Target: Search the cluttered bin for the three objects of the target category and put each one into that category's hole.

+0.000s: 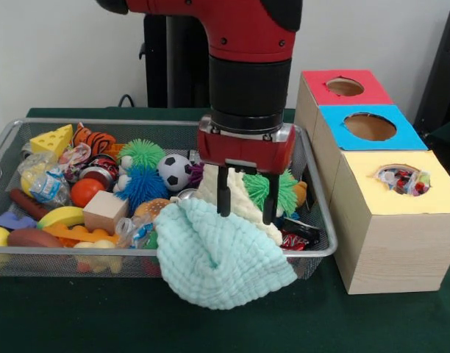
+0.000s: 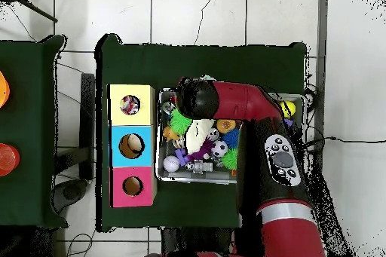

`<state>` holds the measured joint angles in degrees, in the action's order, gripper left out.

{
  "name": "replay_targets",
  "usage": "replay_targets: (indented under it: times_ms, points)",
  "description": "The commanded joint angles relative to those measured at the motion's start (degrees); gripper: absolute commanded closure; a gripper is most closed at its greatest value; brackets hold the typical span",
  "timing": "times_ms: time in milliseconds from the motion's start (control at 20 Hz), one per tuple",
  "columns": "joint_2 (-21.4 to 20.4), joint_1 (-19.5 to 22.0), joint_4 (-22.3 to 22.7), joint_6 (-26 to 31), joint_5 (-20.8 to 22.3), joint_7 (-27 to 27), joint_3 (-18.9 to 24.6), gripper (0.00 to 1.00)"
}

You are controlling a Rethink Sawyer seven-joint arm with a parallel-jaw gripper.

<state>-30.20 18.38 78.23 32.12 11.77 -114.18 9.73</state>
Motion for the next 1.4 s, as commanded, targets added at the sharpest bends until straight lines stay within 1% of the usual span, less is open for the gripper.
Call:
replay_targets:
  times_ms: [50, 200, 300, 400, 550, 650, 800, 900, 950, 1100, 1300, 1350, 1400]
  points:
    - [2.7, 0.9, 2.8, 3.8, 0.3, 1.8, 4.0, 0.0]
    - [2.9, 1.7, 3.0, 3.5, 0.4, 2.9, 4.6, 0.0]
    - [2.9, 2.5, 3.7, 2.2, 0.6, 3.4, 5.2, 0.0]
    - [3.3, 3.5, 3.6, 0.7, 1.4, 5.1, 6.4, 0.0]
    - [4.0, 4.8, 3.2, -1.1, 2.3, 5.8, 6.9, 0.0]
    - [5.1, 5.2, 1.8, -0.6, 3.4, 7.3, 7.0, 0.0]
    - [7.8, 5.4, -0.6, 1.0, 4.9, 9.2, 7.0, 0.0]
    - [10.0, 5.7, -1.2, 0.3, 6.0, 10.0, 7.5, 0.0]
    - [11.2, 5.6, -1.8, 1.0, 6.2, 10.0, 7.4, 0.0]
    - [12.9, 5.8, -1.0, -0.2, 7.2, 8.5, 7.1, 0.0]
    - [12.5, 5.6, 1.1, 0.0, 8.8, 7.5, 6.6, 0.0]
    - [12.2, 5.4, 1.4, 0.6, 9.0, 6.9, 6.4, 1.0]
    - [12.2, 5.1, 1.5, 1.5, 9.0, 6.8, 6.0, 1.0]
